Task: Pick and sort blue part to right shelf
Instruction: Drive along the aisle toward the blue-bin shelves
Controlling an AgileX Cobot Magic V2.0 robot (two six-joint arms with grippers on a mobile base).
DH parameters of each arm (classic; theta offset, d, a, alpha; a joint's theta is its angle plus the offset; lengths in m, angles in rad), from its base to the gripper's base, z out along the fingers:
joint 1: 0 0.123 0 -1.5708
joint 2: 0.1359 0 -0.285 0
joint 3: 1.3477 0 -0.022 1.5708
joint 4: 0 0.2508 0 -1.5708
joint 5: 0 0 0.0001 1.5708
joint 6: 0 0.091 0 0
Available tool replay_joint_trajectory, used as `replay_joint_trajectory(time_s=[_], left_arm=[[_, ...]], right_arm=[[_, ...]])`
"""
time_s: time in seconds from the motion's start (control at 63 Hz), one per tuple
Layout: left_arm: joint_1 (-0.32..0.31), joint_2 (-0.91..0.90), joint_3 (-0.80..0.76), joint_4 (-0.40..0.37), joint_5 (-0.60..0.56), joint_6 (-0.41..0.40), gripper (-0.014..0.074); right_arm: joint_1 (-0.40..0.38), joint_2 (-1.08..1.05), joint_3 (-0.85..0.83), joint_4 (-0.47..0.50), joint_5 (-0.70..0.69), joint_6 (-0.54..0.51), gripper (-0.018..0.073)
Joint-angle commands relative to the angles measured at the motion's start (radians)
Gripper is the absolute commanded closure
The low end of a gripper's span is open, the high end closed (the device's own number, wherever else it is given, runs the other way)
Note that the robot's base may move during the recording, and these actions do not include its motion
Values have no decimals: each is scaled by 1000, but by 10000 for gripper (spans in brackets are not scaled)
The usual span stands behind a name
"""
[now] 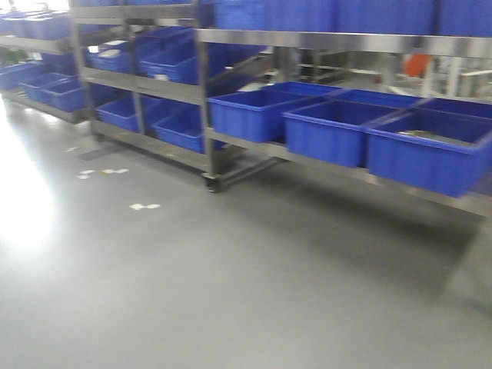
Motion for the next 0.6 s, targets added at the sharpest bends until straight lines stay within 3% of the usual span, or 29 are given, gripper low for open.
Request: replay_joint_trajectory(time_s=[0.0,0.587], left_arm=[[0,7,-30,-6,-88,-6,228],[0,7,-30,-6,-88,-6,228]], right_arm=[[-7,5,-30,-4,-93,-6,278],[-7,5,-30,-4,-93,-6,278]])
